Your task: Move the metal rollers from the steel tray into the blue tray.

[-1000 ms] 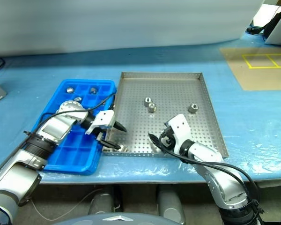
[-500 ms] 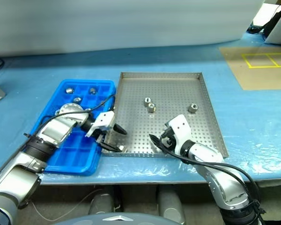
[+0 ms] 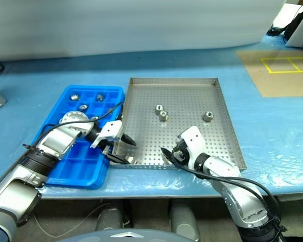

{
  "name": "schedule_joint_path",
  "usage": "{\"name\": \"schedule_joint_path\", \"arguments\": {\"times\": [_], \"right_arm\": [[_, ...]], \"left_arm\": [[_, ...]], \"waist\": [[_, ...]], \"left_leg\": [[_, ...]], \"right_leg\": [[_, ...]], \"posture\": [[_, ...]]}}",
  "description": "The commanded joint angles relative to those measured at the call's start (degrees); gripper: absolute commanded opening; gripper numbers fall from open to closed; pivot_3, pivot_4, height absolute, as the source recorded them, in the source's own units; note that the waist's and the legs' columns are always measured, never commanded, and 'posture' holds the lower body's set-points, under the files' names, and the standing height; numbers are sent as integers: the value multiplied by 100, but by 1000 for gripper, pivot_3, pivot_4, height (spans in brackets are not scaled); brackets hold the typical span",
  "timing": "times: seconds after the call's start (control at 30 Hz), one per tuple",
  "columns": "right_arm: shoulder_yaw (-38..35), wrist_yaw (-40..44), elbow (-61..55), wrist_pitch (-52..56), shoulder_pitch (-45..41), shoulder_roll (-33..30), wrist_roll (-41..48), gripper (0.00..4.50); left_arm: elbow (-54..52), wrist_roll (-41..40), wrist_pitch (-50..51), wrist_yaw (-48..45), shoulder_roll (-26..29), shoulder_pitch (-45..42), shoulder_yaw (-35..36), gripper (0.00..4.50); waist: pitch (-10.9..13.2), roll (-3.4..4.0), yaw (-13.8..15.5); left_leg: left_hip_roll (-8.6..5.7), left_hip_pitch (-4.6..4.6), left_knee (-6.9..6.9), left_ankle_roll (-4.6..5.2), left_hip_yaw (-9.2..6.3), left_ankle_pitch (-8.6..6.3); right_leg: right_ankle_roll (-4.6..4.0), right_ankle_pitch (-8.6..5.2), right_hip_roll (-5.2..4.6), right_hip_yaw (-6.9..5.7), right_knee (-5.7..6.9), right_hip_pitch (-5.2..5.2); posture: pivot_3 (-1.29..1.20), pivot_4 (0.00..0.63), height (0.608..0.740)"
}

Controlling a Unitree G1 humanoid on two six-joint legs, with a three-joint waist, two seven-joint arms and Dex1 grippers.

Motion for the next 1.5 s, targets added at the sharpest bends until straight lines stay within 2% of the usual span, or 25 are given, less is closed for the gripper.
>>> {"name": "schedule_joint_path", "arguments": {"times": [0.03,0.07,0.17,0.33,0.77,0.83,0.9,0.97,1.07,1.17,1.33,1.5], "right_arm": [[-33,47,-100,-116,-2,-22,-17,4159],[-39,50,-99,-118,-4,-20,-15,4159],[-52,67,-94,-106,-34,-22,-18,4159],[-58,94,-88,-85,-65,-36,-18,4159],[-51,92,-76,-61,-67,-69,-30,4159],[-60,93,-66,-70,-53,-52,-18,4159],[-50,106,-56,-71,-46,-50,-12,4159],[-29,129,-40,-82,-45,-48,-1,4159],[2,159,-29,-105,-40,10,40,4159],[37,138,-52,-108,-58,60,29,4159],[26,144,-27,-101,-130,66,12,4159],[-17,104,-81,-81,-105,136,60,4159]], "left_arm": [[347,357,-254,10,166,158,-165,3639],[401,366,-323,24,150,167,-152,3639],[470,334,-441,-32,116,166,-147,3001],[356,339,-392,11,154,238,-125,1328],[-26,213,-200,-111,292,492,-129,1328],[325,381,-364,444,114,256,79,1328],[1263,377,-592,982,-330,-536,350,1328],[1867,313,-795,1064,-604,-1138,465,1328],[3000,13,-1681,808,-353,-1398,1006,1328],[3209,-125,-1826,1046,-638,-1731,1297,1328],[3407,-37,-1758,2090,-1459,-2258,1568,1328],[3594,-93,-1655,2612,-2211,-2724,1674,1328]], "waist": [[0,1,-4],[-1,2,-6],[-5,8,-8],[-7,11,-7],[-14,22,-150],[-16,25,-141],[-15,25,-103],[-2,3,-71],[0,-9,-132],[0,-10,-100],[0,-11,200],[3,-16,218]], "left_leg": [[0,2,0,0,0,0],[0,3,0,0,0,0],[0,10,0,-1,0,0],[0,19,1,-2,0,1],[0,20,-2,-3,1,0],[0,21,-3,-4,1,-1],[-2,20,1,-4,0,-1],[-2,-1,18,-5,1,0],[-6,-14,33,-2,-9,-2],[-8,-16,18,5,-9,-7],[-7,-59,23,19,5,-20],[-7,-69,50,36,6,-31]], "right_leg": [[0,0,0,1,0,1],[0,0,0,1,1,2],[9,-5,1,3,3,5],[36,-21,0,5,6,10],[32,-19,1,7,4,10],[27,-16,2,7,3,10],[26,-15,0,3,5,14],[38,-21,1,-8,9,9],[45,-16,-2,4,3,-3],[6,10,-2,4,-1,-10],[-5,3,-6,-23,-5,-13],[-4,3,-17,-20,-7,-11]], "posture": [[-421,150,740],[-419,150,740],[-419,150,740],[-412,150,740],[-415,150,740],[-415,150,740],[-408,150,740],[-408,150,740],[-400,150,740],[-398,150,740],[-403,150,740],[-419,150,740]]}}
